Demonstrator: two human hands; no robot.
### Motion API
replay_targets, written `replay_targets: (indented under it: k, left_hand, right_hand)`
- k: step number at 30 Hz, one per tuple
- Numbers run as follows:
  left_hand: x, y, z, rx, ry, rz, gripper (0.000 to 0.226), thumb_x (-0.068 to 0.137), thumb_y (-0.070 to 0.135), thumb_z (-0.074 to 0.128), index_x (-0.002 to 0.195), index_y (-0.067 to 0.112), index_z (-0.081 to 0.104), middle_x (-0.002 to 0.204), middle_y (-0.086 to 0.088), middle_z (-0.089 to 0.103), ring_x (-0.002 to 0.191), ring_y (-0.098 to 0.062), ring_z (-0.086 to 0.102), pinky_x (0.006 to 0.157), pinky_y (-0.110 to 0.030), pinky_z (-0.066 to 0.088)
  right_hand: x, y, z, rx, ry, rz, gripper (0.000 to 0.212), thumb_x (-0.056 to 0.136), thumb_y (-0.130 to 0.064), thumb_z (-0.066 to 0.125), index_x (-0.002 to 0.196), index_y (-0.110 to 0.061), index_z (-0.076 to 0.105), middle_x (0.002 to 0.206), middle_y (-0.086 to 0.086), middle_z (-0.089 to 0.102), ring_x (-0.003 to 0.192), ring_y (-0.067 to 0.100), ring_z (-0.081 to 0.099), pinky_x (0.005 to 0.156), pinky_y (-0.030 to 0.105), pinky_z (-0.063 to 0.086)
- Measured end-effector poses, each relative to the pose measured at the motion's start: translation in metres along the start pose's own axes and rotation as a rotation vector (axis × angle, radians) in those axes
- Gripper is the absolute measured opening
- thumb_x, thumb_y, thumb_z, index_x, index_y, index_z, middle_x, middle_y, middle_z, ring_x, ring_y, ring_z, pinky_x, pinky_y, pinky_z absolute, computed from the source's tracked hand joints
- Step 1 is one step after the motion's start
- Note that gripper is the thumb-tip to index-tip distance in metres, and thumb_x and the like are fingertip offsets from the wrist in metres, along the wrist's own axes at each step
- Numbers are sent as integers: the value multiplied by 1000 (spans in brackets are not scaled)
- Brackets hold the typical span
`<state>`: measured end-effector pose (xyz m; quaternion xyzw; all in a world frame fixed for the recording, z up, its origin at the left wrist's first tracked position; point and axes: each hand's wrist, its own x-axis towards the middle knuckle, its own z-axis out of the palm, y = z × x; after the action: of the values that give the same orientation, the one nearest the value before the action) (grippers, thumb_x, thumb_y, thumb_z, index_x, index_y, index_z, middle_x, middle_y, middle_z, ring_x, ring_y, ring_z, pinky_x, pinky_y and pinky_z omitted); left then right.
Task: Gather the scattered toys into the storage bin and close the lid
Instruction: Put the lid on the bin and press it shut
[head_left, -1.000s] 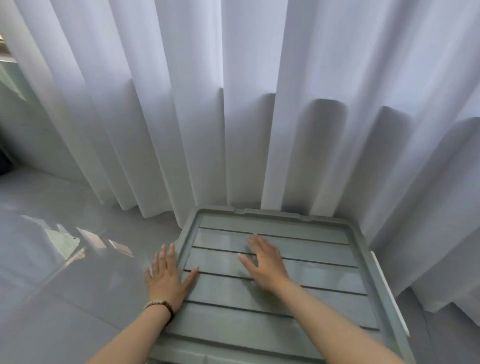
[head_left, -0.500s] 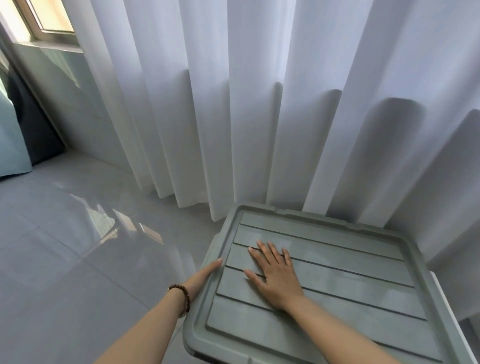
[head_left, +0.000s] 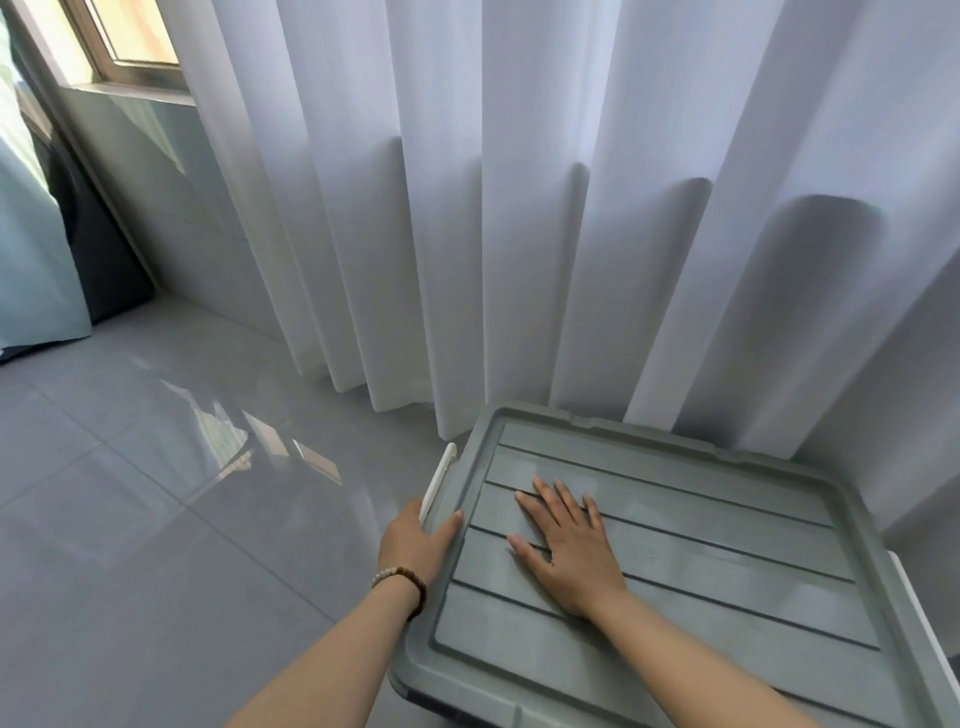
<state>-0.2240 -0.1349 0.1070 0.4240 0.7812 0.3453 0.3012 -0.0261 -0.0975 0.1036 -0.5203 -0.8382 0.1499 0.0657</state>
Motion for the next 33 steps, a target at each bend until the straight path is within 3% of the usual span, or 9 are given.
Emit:
replay_targets:
  k: [3,6,8,10,14,17,22,27,33]
  left_hand:
    - [-2,7,2,295,70,119,32,90,44,51,102,15,60,94,-6,67,88,-26,62,68,-27,43]
    - [-3,8,4,445,26,89,37,92,48,42,110,18,54,99,-6,66,91,-26,62,69,-28,45]
    - [8,6,-1,533,-91,58,49,90,56,41,121,19,46,110,-7,64,99,-26,61,79,-31,49]
    - [27,15,-9,590,-238,15,76,84,65,44,140,16,29,136,-11,50,120,-28,51,98,-38,45]
    - [49,67,-16,367,-337,-86,103,78,67,53,149,10,5,151,-15,29,134,-31,37,108,-41,34]
    - [39,79,-1,144,-334,-225,115,70,63,66,149,11,1,154,-14,22,138,-33,30,110,-44,30]
    - [20,49,15,41,-236,-246,118,44,74,74,137,14,34,127,-11,52,114,-33,52,99,-46,44]
    - [10,27,14,198,-187,-212,130,29,89,62,132,14,37,123,-15,54,110,-37,53,93,-51,47]
    - [-5,52,3,171,-217,-207,115,46,78,69,130,6,39,111,-14,55,94,-33,54,80,-41,48]
  right_hand:
    - [0,-1,-2,2,-4,0,89,67,-76,-8,147,-40,10,158,-13,-2,145,8,-11,116,35,-13]
    - [1,-1,-7,82,-60,8,86,71,-78,2,147,-38,12,158,-13,1,145,7,-8,115,32,-13]
    - [4,11,-23,207,-96,50,78,80,-76,24,147,-38,13,158,-12,4,145,7,-3,115,31,-9]
    - [6,41,-49,273,-41,127,85,74,-80,33,146,-37,17,157,-12,9,145,9,6,118,33,-1]
    - [-11,119,-110,447,132,494,92,73,-73,53,147,-28,22,157,-3,18,144,19,17,118,39,14]
    - [-58,161,-132,565,294,825,117,54,-85,56,147,-22,23,153,5,28,141,27,27,116,47,23]
    - [-160,189,-105,728,421,1033,143,30,-81,70,143,-3,29,144,14,41,133,33,38,112,42,29]
    - [-204,179,-89,879,351,1057,72,69,-54,73,121,-6,59,113,12,65,98,27,59,89,34,46]
    - [-195,192,-98,905,322,1010,67,70,-54,72,116,-8,63,110,10,66,97,25,59,91,32,45]
